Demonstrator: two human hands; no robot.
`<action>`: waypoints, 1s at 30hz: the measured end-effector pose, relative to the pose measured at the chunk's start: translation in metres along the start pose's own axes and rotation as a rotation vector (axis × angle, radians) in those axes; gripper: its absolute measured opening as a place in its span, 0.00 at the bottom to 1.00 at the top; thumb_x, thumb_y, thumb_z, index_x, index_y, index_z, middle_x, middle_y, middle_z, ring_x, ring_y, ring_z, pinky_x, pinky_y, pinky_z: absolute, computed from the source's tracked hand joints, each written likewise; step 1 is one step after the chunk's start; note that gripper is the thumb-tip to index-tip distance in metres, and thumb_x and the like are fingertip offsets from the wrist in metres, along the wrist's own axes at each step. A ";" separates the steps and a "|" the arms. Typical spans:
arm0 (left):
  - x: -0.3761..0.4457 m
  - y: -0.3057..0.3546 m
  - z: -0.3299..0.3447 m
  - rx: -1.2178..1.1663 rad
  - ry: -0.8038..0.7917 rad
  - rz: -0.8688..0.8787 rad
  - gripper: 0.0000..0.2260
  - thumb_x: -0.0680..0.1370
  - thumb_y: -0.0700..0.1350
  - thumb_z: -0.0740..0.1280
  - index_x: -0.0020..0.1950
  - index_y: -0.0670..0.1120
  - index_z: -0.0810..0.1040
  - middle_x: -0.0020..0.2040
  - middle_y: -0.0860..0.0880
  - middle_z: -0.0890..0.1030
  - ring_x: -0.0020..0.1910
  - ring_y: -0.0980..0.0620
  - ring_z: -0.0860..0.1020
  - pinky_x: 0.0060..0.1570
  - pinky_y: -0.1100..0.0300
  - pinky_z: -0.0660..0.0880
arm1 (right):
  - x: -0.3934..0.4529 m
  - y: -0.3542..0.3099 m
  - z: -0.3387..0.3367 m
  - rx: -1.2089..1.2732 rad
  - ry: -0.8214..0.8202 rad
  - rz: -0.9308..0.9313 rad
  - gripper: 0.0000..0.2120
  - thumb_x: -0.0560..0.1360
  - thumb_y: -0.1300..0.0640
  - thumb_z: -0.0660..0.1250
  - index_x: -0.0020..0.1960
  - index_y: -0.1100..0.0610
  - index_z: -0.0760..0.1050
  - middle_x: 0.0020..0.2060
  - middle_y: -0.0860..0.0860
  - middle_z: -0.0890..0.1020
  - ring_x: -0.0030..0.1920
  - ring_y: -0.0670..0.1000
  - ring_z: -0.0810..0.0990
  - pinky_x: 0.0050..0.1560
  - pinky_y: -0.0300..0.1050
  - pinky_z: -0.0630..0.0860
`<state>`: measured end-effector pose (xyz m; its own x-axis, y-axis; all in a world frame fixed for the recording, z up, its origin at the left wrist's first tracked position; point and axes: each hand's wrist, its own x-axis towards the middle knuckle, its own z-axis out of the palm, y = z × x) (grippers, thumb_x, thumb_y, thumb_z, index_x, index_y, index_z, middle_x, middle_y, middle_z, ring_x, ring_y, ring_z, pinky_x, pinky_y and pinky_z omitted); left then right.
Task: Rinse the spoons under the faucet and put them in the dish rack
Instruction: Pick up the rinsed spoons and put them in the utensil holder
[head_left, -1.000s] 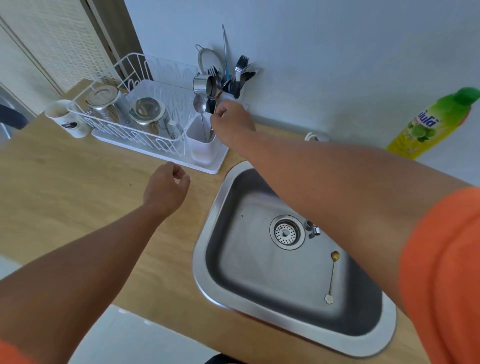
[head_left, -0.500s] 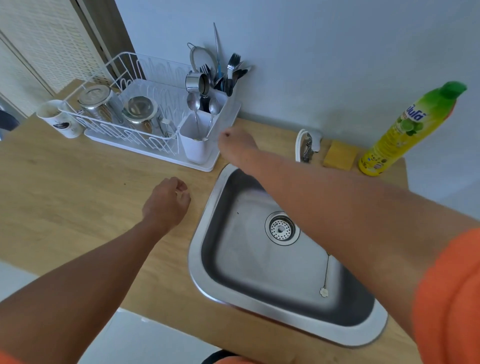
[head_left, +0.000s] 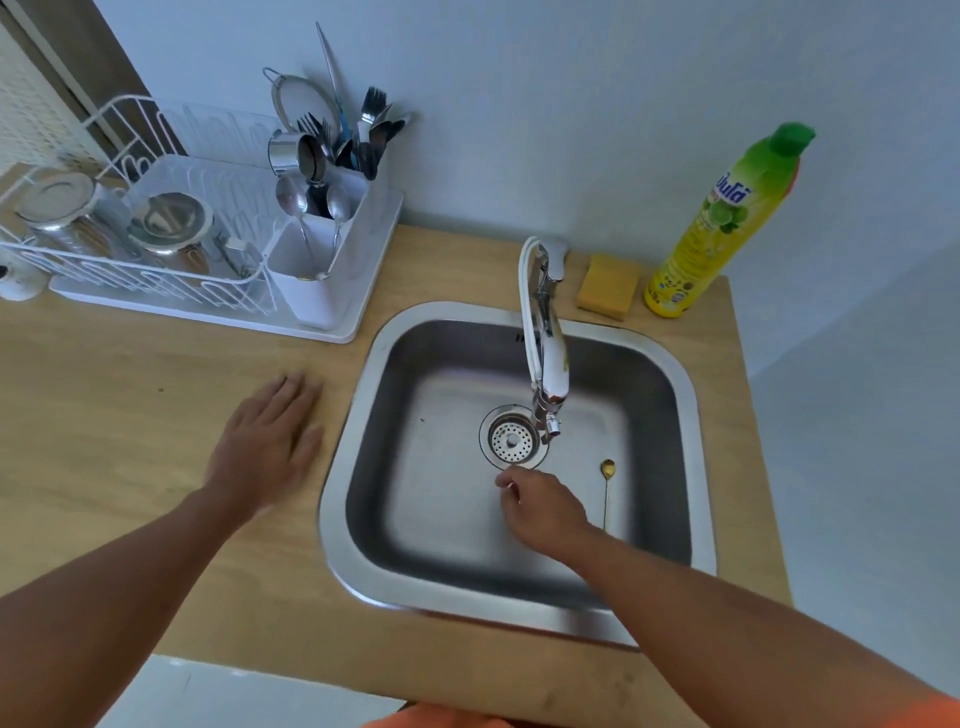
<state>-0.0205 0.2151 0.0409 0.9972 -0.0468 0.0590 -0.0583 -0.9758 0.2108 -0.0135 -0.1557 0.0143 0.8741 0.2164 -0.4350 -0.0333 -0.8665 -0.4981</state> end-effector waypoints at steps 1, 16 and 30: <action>0.000 -0.001 0.002 0.016 -0.004 0.019 0.29 0.83 0.57 0.52 0.80 0.42 0.68 0.79 0.41 0.68 0.80 0.40 0.63 0.75 0.38 0.63 | -0.001 0.016 -0.002 -0.030 -0.002 0.056 0.12 0.81 0.51 0.60 0.60 0.49 0.79 0.57 0.51 0.84 0.57 0.56 0.81 0.54 0.49 0.78; 0.004 -0.002 0.002 0.054 -0.094 -0.046 0.32 0.83 0.60 0.45 0.85 0.48 0.52 0.84 0.51 0.52 0.83 0.51 0.48 0.81 0.47 0.49 | 0.012 0.080 -0.024 0.076 0.184 0.712 0.23 0.79 0.64 0.65 0.71 0.67 0.62 0.63 0.67 0.79 0.62 0.67 0.81 0.57 0.55 0.79; 0.004 -0.002 0.002 0.077 -0.099 -0.042 0.32 0.83 0.59 0.45 0.85 0.46 0.52 0.85 0.50 0.52 0.84 0.51 0.48 0.81 0.45 0.49 | 0.008 0.018 0.006 -0.130 -0.029 0.377 0.07 0.77 0.51 0.59 0.50 0.54 0.69 0.53 0.55 0.83 0.51 0.59 0.82 0.45 0.48 0.72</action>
<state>-0.0161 0.2160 0.0387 0.9987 -0.0232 -0.0457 -0.0169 -0.9907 0.1352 -0.0101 -0.1670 -0.0024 0.7980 -0.1166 -0.5913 -0.2860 -0.9369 -0.2012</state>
